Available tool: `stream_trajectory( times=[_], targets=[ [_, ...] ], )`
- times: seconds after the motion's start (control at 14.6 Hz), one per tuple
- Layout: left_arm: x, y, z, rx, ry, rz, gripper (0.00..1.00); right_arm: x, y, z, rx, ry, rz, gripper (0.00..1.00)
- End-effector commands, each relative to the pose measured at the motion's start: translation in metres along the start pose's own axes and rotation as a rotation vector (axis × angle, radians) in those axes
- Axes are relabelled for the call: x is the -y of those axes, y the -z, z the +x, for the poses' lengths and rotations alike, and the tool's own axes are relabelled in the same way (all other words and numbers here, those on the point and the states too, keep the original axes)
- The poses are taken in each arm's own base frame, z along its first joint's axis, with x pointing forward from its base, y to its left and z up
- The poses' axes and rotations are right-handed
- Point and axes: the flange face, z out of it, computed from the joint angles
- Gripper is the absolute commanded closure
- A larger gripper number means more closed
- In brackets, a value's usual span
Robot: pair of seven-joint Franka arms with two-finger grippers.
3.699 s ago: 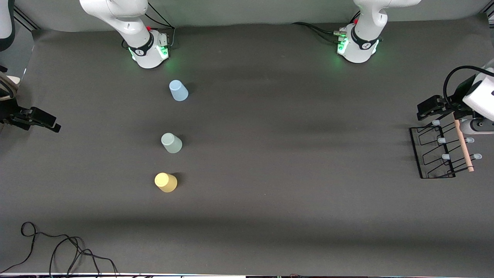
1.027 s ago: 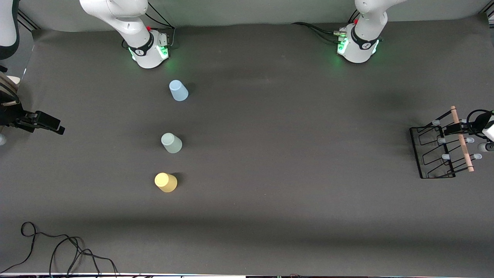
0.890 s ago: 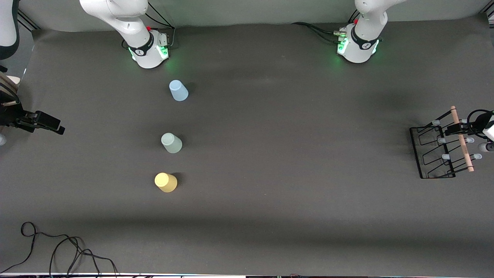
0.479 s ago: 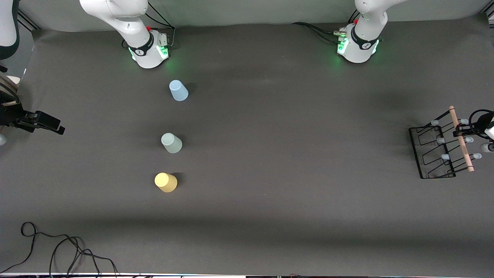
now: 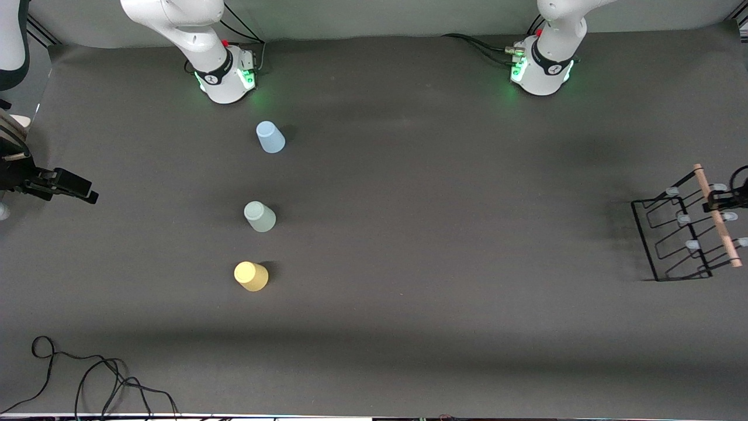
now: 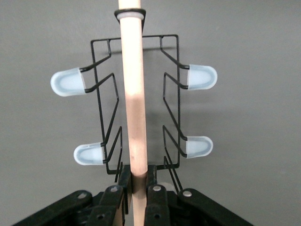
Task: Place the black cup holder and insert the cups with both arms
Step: 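Lift the black rack with the left gripper and carry it to table center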
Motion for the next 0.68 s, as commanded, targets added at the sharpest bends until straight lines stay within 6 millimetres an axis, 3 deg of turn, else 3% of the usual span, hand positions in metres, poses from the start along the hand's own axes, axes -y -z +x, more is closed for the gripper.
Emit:
stream_trajectory(
  times=[0.0, 0.14, 0.27, 0.48, 0.62],
  targets=[
    [-0.007, 0.075, 0.004, -0.028, -0.025, -0.018, 1.00, 0.000, 0.004, 0.001, 0.003, 0.017, -0.012, 0.00],
    [-0.018, 0.093, 0.009, -0.032, -0.040, -0.020, 1.00, -0.002, 0.003, 0.001, 0.006, 0.014, -0.013, 0.00],
    [-0.053, 0.102, 0.020, -0.056, -0.060, -0.061, 1.00, -0.002, 0.003, 0.000, 0.014, 0.015, -0.013, 0.00],
    [-0.141, 0.129, 0.041, -0.026, -0.018, -0.078, 1.00, -0.002, 0.003, 0.000, 0.014, 0.015, -0.013, 0.00],
    [-0.210, 0.132, 0.049, -0.022, -0.017, -0.081, 1.00, -0.002, 0.003, 0.000, 0.015, 0.015, -0.013, 0.00]
  ],
)
